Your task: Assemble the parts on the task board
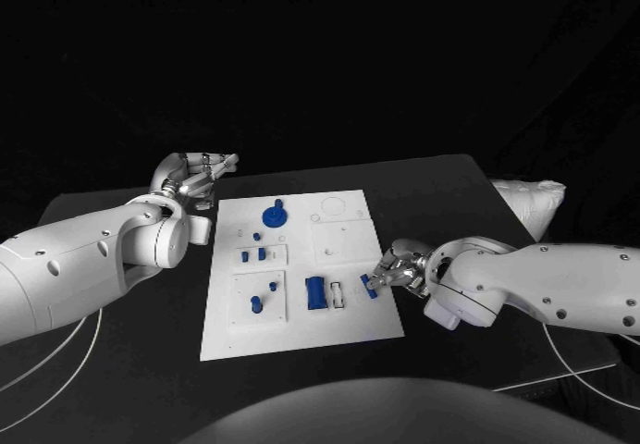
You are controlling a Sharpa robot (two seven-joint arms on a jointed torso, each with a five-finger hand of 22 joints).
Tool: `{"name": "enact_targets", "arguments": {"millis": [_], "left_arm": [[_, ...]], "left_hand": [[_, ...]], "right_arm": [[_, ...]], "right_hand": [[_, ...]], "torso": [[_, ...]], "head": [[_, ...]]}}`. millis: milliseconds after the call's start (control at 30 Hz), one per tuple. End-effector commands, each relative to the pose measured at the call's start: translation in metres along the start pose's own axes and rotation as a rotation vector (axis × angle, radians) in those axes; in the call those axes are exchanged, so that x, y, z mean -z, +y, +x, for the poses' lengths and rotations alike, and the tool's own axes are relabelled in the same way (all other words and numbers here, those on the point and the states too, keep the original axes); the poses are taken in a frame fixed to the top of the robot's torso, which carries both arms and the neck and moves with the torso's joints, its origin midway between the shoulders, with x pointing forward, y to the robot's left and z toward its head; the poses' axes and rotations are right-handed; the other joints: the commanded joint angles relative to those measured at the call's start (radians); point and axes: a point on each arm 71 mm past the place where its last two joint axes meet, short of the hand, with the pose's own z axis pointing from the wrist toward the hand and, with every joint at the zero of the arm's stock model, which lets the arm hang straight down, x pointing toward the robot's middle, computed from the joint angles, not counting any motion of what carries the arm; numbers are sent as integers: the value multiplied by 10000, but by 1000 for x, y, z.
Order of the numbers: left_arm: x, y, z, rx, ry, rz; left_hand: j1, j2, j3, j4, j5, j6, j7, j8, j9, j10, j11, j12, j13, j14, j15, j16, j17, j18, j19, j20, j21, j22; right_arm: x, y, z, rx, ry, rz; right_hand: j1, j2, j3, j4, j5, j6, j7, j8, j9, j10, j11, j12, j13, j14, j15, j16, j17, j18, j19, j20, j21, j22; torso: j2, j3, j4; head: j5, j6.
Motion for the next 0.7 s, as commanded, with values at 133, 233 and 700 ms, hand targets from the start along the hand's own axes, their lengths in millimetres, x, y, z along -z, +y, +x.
{"name": "enact_targets", "arguments": {"millis": [133, 233, 700], "left_arm": [[-1, -2, 3, 42, 198, 92], [-1, -2, 4, 46, 213, 92], [-1, -2, 4, 44, 227, 86]], "left_hand": [[-21, 91, -35, -2, 62, -55, -33, 16, 9, -63, 23, 25, 14, 981, 40, 6, 2515, -29, 10, 35, -46, 2161], [-21, 91, -35, -2, 62, -55, -33, 16, 9, -63, 23, 25, 14, 981, 40, 6, 2515, -29, 10, 35, -46, 2161], [-21, 91, -35, -2, 62, -55, -33, 16, 9, -63, 23, 25, 14, 981, 40, 6, 2515, -29, 10, 35, -46, 2161]], "right_arm": [[-2, 2, 1, -283, 229, -172], [-4, 2, 2, -256, 318, -110], [-6, 6, 5, 147, 278, 11]], "right_hand": [[-34, -152, -24, 49, -171, 116, -9, -119, -70, 1045, -65, 28, 2629, 1042, -71, 63, 2630, -142, 1028, -61, 46, 2627], [-49, -175, -42, 54, -260, 137, -7, -158, -110, 1045, -62, 28, 2629, 1042, -72, 63, 2630, -142, 1028, -63, 46, 2627], [-283, -328, -285, 203, -992, 237, 3, -309, -263, 1045, -57, 28, 2629, 1042, -37, 63, 2630, -142, 1028, -41, 46, 2627]], "torso": [[-1, 6, -11], [-8, -5, -3], [7, 7, 0]], "head": [[12, 0], [-5, 0], [51, 0]]}}
